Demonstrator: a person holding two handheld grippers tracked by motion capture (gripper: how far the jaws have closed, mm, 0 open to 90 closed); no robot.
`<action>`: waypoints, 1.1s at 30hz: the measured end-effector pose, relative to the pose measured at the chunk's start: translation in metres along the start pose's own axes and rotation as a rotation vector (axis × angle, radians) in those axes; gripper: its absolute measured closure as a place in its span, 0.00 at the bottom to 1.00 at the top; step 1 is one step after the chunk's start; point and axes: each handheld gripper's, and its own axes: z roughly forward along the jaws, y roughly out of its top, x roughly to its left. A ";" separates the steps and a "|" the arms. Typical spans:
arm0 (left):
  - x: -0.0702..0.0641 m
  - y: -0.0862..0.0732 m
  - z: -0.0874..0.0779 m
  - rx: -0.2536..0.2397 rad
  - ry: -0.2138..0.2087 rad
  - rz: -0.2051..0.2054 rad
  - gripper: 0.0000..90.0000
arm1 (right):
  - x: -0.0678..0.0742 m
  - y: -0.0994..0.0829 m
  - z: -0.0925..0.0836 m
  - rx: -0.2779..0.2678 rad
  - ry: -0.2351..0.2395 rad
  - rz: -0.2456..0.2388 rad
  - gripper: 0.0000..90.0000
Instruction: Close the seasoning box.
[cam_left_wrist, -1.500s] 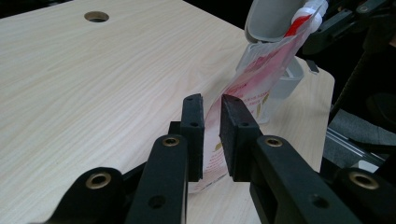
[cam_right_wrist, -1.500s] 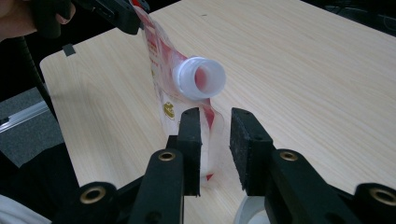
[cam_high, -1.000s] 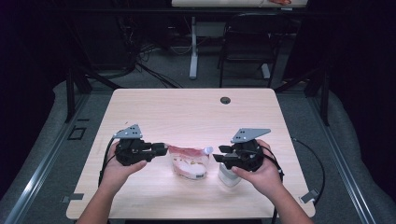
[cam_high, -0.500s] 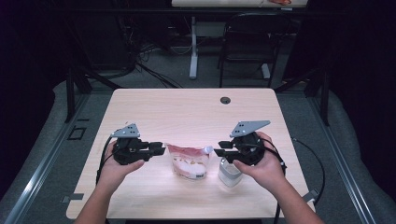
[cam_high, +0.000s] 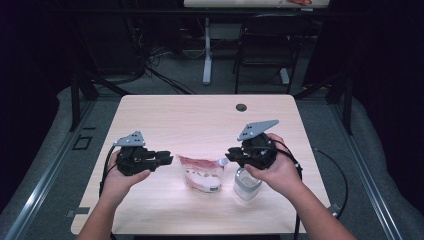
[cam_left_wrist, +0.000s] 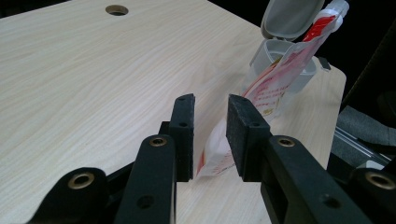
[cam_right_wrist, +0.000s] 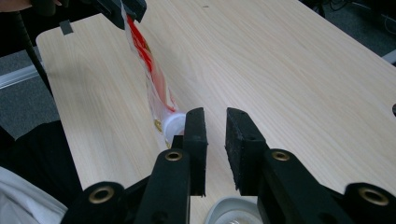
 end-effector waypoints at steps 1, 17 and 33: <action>0.000 0.000 -0.001 0.001 0.001 0.000 0.81 | 0.000 0.002 0.000 0.002 0.001 -0.005 0.88; 0.001 -0.002 -0.005 -0.007 0.007 -0.005 0.80 | 0.017 0.033 0.019 0.021 0.069 -0.089 0.86; 0.003 -0.004 -0.011 -0.021 0.017 -0.007 0.79 | 0.036 0.056 0.055 0.073 0.150 -0.151 0.83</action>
